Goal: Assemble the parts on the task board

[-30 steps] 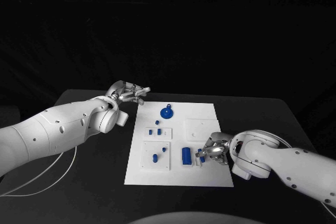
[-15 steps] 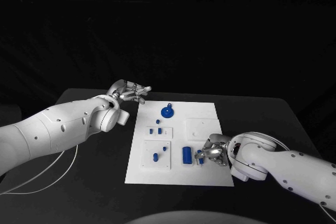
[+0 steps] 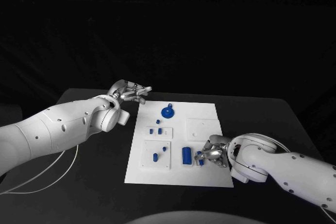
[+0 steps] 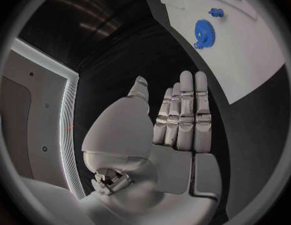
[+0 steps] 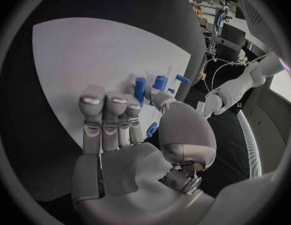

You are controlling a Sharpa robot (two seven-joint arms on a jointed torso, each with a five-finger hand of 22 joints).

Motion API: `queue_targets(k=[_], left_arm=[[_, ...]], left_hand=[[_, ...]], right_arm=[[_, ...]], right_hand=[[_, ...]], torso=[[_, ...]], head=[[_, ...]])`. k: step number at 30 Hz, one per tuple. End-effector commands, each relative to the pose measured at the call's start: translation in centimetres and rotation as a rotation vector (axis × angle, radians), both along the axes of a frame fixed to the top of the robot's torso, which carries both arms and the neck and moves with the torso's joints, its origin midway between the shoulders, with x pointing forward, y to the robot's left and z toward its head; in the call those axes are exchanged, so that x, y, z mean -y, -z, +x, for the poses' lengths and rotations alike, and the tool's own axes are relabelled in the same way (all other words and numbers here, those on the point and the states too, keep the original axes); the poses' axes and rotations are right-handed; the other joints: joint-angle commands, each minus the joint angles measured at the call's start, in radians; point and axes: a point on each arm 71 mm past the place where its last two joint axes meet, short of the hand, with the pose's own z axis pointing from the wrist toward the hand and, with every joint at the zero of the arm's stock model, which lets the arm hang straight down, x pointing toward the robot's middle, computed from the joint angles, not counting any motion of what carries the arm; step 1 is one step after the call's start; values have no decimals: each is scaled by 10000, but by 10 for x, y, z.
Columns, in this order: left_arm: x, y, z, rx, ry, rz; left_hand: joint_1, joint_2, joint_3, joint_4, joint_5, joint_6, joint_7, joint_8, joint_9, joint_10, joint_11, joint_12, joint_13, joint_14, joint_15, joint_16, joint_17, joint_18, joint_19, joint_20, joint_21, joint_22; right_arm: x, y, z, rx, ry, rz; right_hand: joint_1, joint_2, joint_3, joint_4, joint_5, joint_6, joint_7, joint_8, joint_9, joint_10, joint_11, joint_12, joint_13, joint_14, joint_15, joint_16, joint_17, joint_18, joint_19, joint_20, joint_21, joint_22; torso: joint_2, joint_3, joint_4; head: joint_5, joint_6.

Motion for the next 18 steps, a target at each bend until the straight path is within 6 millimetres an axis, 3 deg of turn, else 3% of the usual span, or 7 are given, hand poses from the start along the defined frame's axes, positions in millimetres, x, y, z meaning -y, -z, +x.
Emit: queue_targets(k=[1,12,18], left_arm=[[2,1,-1,-67,119,-99],[1,1,-1,-59,79,-80],[0,1,-1,-59,62,-74]], left_hand=[[14,60,-25,-22,-39,-62,11,-17,14,-86,-10,29,12,69,21,-68,12,-127,66,-18,32,-9],[14,60,-25,-22,-39,-62,11,-17,14,-86,-10,29,12,69,21,-68,12,-127,66,-18,32,-9],[10,54,-21,-18,-39,-70,14,-18,14,-86,-9,30,13,69,21,-67,13,-127,68,-18,34,-21]], right_arm=[[-3,3,-4,-125,-233,23],[-3,2,-4,-19,-110,108],[-3,3,-3,-1,-42,127]], right_hand=[[65,1,886,-920,57,42,-28,18,2,18,-15,-21,-13,28,-26,-35,-9,-145,566,2,-42,-7],[80,4,852,-911,88,59,-30,20,-24,17,-18,-25,-18,25,-28,-52,-20,-144,566,-1,-55,-17],[31,-37,725,-805,-183,74,-71,12,-81,9,-33,-30,-19,29,-30,-56,-24,-145,567,-2,-48,-18]], torso=[[4,0,1],[2,-1,8],[5,-3,3]], head=[[8,-8],[23,1],[33,-3]])
